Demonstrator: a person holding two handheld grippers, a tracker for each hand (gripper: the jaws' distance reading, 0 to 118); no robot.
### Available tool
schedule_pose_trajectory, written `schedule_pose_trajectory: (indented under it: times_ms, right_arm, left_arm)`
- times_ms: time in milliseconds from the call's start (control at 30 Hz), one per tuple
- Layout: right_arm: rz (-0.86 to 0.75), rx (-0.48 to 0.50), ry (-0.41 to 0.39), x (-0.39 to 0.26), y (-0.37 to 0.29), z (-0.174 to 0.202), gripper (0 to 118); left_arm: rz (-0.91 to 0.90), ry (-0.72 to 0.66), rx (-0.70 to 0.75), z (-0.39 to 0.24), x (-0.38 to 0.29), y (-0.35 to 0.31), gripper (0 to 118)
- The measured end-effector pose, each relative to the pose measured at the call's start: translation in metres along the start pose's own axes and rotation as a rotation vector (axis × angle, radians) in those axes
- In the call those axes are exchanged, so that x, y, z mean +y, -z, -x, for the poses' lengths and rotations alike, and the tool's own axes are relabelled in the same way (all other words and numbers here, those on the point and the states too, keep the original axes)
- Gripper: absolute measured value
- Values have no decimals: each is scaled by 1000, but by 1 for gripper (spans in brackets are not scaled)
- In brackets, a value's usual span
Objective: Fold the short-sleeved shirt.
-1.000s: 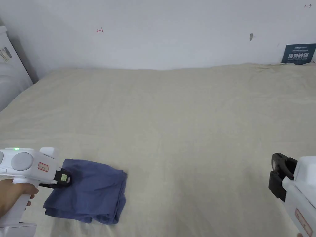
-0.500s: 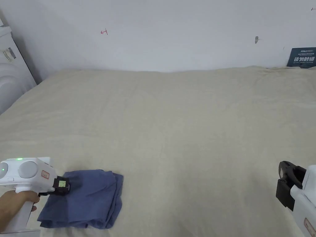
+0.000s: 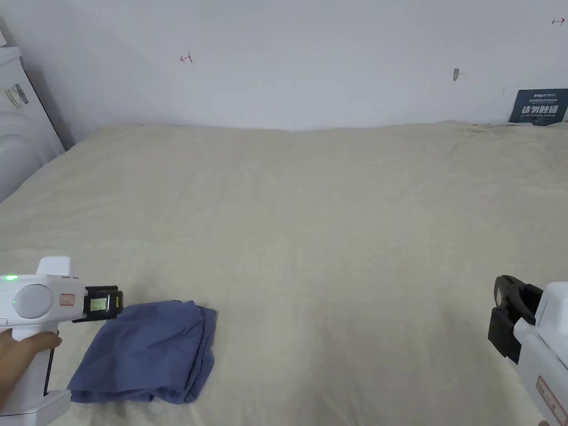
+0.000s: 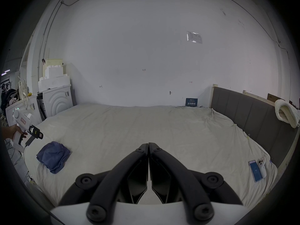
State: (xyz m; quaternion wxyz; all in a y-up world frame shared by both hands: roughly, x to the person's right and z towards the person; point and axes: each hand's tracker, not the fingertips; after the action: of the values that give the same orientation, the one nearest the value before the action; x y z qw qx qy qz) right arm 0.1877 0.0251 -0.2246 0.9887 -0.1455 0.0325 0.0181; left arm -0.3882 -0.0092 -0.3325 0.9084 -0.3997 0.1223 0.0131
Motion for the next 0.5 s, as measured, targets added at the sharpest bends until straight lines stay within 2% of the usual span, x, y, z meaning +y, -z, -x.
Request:
schedule_pose_trajectory:
  times_ms: [100, 400, 433, 500]
  right_arm:
    - [-18, 1, -5, 5, -2, -2, 1]
    - [-70, 9, -7, 19, -9, -4, 1]
    - [-75, 13, -7, 20, -9, -4, 1]
    - [-89, 9, -16, 23, -11, -3, 1]
  left_arm:
    - [-140, -17, -77, -1, 8, -28, 115]
    - [-427, 20, -106, -30, 32, -106, 114]
    - [-430, 19, -104, -34, 33, -111, 113]
    - [-492, 24, -103, -45, 32, -120, 103]
